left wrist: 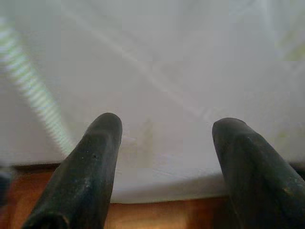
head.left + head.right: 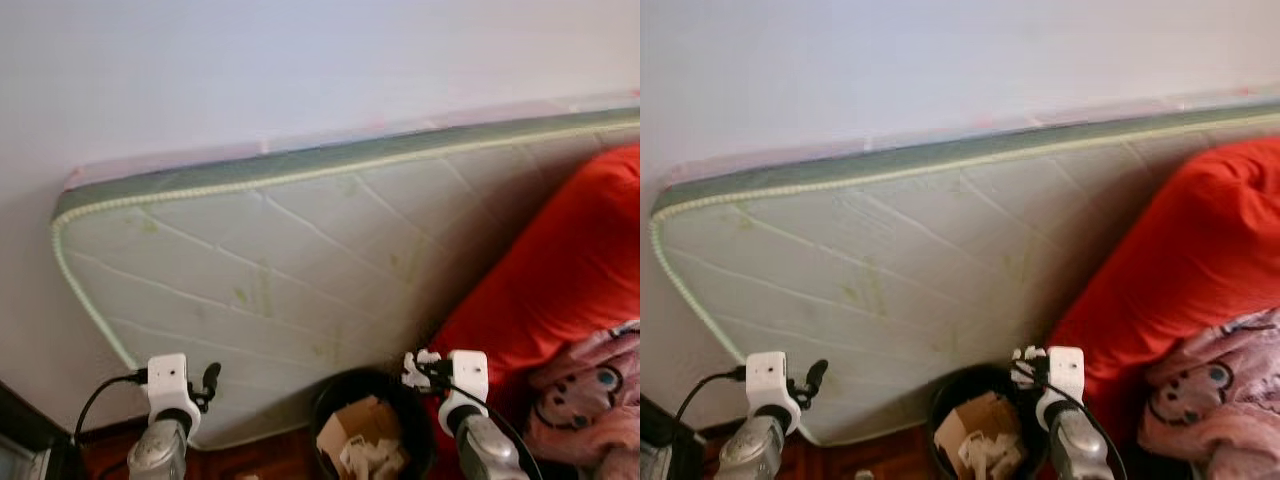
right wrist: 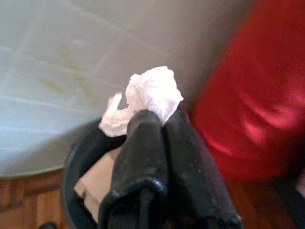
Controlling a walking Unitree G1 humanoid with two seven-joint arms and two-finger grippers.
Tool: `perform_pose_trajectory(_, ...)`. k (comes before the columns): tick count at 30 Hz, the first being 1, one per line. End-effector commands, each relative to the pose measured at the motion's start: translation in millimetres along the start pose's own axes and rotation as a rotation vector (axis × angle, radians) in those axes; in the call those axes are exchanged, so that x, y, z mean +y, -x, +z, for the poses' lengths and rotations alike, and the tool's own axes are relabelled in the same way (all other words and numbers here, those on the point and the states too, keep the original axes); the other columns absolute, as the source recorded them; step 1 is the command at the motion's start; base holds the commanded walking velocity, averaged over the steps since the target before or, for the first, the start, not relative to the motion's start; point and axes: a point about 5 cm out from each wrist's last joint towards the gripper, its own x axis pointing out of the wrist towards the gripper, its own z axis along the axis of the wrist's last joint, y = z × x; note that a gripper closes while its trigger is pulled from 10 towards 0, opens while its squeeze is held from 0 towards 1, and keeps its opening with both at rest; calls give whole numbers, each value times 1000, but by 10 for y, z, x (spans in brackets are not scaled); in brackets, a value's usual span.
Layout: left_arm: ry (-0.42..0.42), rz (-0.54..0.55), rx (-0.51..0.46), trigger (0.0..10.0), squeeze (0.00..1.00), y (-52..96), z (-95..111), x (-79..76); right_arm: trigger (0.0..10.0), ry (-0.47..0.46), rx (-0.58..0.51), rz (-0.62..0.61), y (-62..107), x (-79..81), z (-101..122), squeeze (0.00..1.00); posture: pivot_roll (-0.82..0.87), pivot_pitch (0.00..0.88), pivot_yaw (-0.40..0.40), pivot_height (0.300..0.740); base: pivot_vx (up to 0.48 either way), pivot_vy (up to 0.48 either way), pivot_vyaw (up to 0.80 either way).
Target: Clean up the room
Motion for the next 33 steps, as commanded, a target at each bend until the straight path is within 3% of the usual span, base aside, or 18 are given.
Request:
perform_pose_trajectory(1, 14, 17, 47, 10000, 0, 56, -112, 28, 10000, -7, -8, 6, -18, 28, 33, 0, 94, 38, -24, 661, 0, 0, 0)
perform_pose_trajectory(11, 15, 22, 50, 10000, 0, 53, -112, 32, 10000, 15, 24, 29, -28, 60, 15, 0, 95, 42, -26, 661, 0, 0, 0)
perform_pose_trajectory(18, 12, 23, 43, 10000, 0, 50, -97, 44, 10000, 19, 31, 43, -27, 96, -5, 0, 107, 57, -18, 616, 0, 0, 0)
perform_pose_trajectory(33, 9, 20, 41, 10000, 0, 32, -68, 65, 10000, 12, 37, 30, -19, 104, -32, 0, 105, 53, -3, 616, 0, 0, 0)
